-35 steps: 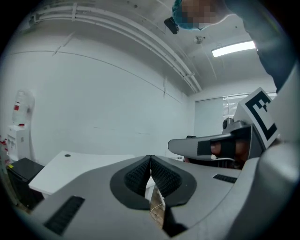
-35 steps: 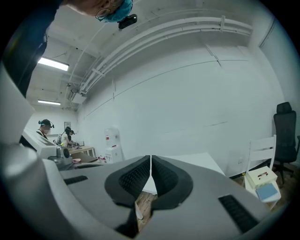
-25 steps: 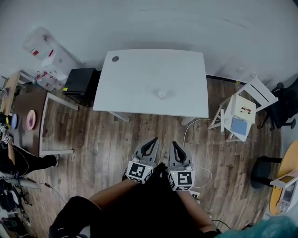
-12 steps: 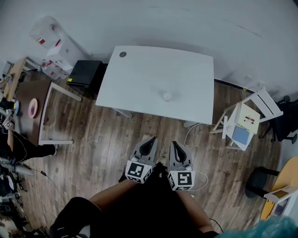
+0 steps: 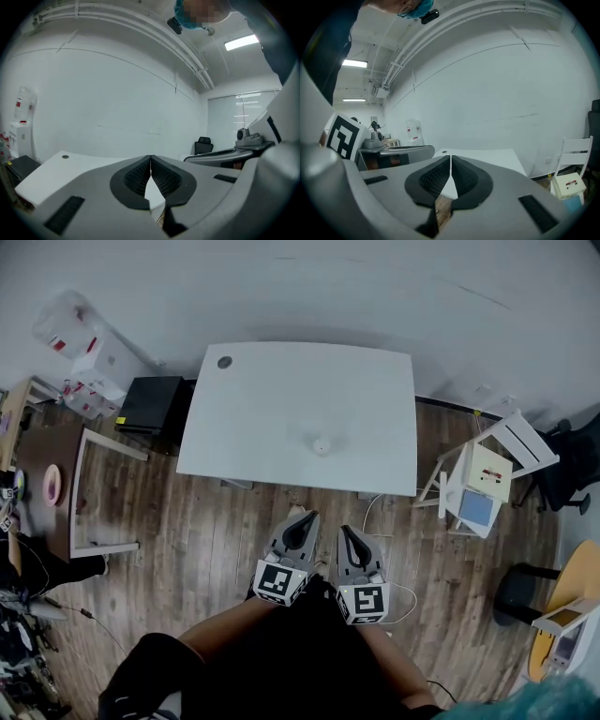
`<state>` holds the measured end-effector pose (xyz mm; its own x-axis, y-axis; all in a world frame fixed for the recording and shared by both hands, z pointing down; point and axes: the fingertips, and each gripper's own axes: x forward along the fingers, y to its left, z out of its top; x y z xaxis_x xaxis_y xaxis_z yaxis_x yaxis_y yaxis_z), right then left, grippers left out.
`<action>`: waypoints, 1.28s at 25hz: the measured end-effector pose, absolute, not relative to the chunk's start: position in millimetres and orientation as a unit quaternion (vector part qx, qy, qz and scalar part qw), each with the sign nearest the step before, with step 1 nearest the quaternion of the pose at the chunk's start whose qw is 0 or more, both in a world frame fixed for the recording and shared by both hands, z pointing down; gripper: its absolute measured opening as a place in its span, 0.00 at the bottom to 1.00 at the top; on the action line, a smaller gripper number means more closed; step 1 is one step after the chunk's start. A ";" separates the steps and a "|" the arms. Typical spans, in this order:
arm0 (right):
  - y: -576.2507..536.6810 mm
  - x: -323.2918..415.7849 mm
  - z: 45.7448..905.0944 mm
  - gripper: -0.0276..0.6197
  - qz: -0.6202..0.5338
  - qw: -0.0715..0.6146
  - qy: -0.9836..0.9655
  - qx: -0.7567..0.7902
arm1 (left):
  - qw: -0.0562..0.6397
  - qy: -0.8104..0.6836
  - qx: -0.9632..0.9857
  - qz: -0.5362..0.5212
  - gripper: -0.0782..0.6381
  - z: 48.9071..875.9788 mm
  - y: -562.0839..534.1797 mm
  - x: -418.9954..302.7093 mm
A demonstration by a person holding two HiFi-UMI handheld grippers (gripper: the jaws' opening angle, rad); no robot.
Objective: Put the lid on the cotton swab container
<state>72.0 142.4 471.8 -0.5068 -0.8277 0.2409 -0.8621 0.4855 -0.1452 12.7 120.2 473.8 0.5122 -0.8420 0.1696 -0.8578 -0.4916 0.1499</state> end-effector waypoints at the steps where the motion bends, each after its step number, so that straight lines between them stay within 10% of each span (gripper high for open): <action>1: 135.8 69.8 472.5 0.09 0.124 0.069 -0.858 0.494 | 0.108 -0.490 0.864 0.036 0.13 474.8 114.0 9.9; 32: -90.9 -8.1 520.4 0.10 0.146 0.098 -0.860 0.479 | 0.145 -0.479 0.865 0.029 0.13 508.5 -107.5 -100.3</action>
